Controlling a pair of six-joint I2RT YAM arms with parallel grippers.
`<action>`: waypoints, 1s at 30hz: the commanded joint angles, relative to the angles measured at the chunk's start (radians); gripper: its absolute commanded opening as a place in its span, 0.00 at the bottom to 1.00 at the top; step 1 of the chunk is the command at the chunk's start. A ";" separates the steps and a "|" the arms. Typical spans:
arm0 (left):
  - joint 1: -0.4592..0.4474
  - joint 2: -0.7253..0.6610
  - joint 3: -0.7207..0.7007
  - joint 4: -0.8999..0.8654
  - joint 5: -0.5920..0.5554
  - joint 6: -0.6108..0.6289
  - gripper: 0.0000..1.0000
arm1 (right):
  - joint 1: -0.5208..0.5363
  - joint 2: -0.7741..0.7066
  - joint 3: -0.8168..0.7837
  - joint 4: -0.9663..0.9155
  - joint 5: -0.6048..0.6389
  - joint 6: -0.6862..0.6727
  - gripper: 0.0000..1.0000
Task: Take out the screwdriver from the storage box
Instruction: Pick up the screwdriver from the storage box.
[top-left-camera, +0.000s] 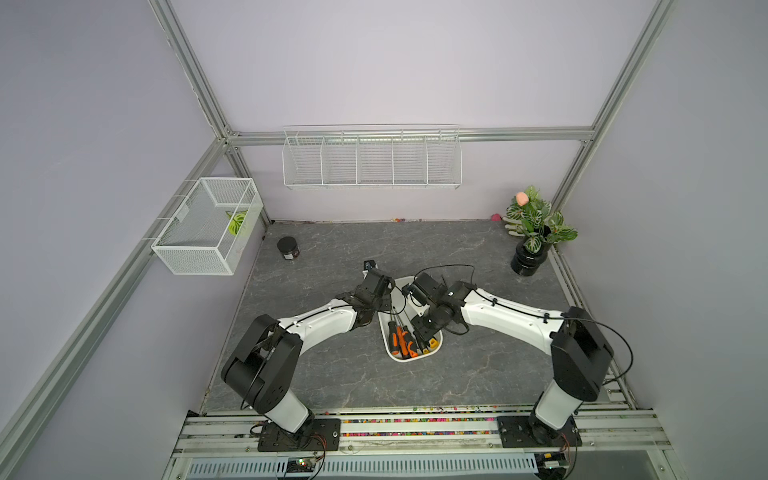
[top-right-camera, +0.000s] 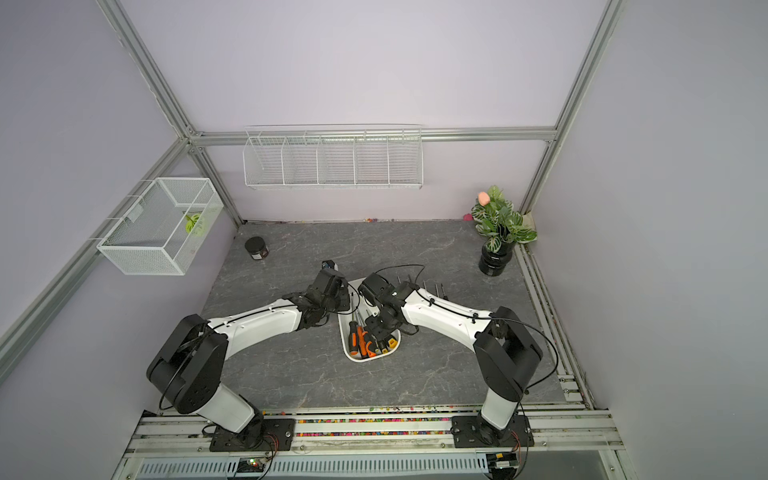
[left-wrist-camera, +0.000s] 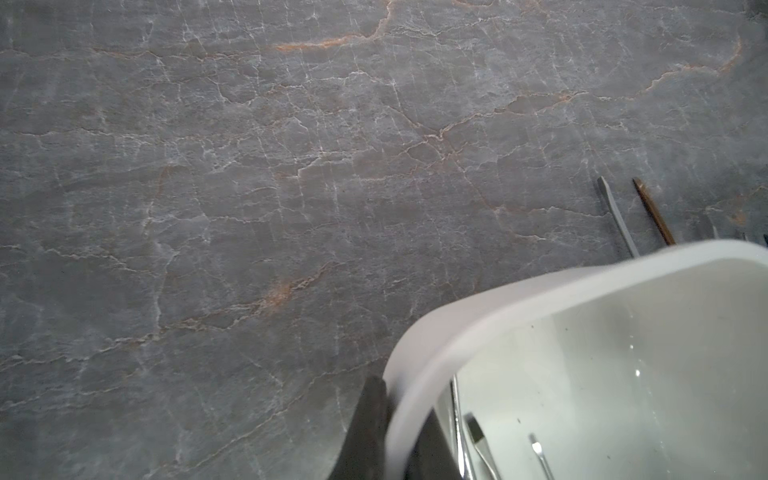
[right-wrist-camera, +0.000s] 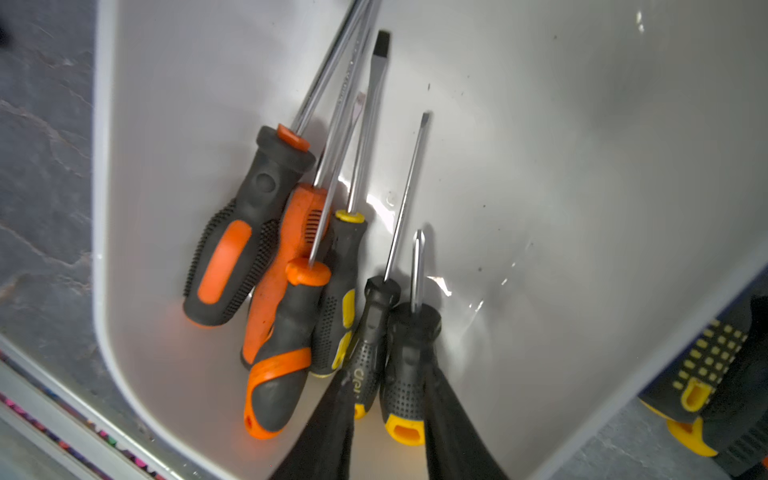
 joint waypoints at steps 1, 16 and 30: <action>-0.010 0.003 -0.001 -0.005 -0.022 0.018 0.00 | 0.000 0.045 0.031 -0.057 0.044 -0.043 0.34; -0.010 -0.002 -0.001 -0.009 -0.026 0.018 0.00 | -0.063 0.106 -0.009 -0.063 -0.008 -0.093 0.35; -0.009 0.005 0.000 -0.013 -0.030 0.017 0.00 | -0.073 0.107 -0.011 -0.134 -0.015 -0.139 0.36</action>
